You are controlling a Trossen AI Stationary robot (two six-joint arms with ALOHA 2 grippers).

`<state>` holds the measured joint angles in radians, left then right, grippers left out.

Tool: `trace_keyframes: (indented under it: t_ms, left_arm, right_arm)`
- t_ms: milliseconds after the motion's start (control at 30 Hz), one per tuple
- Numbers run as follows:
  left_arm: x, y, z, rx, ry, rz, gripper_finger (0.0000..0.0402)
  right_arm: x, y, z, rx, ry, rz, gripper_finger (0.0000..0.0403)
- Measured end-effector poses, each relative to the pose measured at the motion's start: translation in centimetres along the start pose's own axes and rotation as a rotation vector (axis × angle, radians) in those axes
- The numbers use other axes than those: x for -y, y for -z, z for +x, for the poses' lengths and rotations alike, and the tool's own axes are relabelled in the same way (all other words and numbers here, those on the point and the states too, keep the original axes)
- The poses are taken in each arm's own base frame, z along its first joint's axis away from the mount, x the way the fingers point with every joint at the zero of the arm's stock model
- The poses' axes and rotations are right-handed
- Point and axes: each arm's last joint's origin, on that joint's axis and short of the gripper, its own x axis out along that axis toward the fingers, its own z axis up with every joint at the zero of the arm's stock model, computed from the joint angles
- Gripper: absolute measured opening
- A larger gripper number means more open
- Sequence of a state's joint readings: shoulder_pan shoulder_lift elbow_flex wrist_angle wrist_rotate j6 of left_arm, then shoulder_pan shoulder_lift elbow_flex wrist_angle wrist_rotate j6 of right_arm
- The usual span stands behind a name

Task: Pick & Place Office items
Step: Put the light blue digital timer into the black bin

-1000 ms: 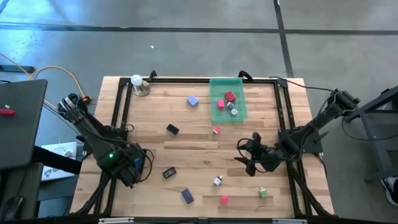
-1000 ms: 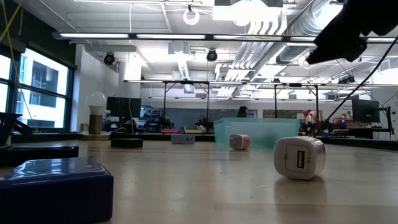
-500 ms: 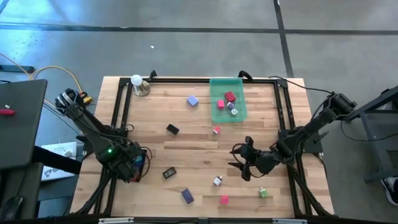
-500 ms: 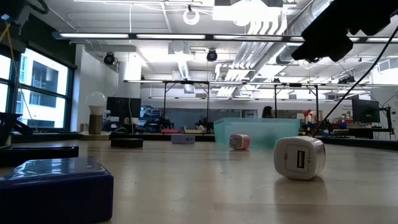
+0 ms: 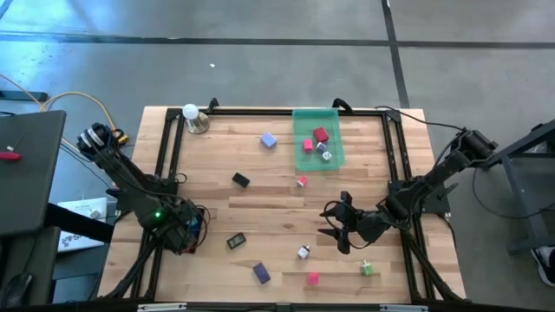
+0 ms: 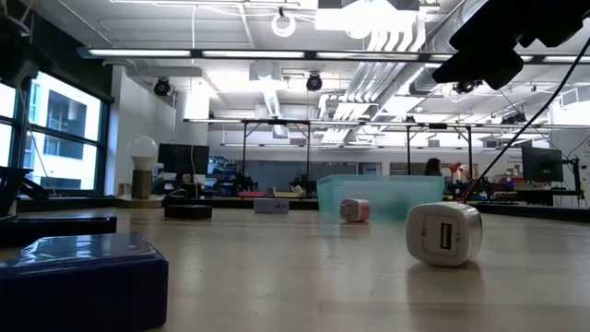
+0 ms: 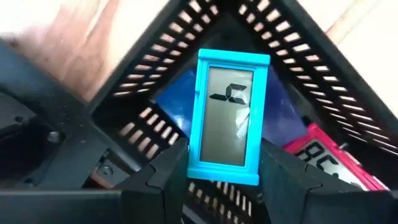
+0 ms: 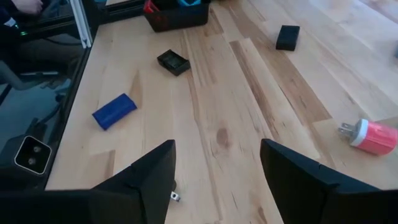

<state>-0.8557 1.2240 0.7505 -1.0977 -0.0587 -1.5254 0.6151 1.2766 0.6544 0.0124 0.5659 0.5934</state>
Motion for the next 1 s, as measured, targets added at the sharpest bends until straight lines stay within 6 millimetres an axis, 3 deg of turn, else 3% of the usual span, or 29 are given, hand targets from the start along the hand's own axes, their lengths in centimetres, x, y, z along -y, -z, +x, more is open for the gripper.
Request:
trace_keyframes:
  t_ms: [333,1000]
  left_arm:
    - [-0.4,0.2,1.8,0.006,0.003,0.011,0.0157]
    - [-0.3,0.1,1.8,0.019,0.018,0.063,0.0174]
  right_arm:
    - [0.0,0.0,0.0,0.000,0.000,0.000,0.0223]
    - [0.0,0.0,0.0,-0.001,0.000,-0.016,0.0223]
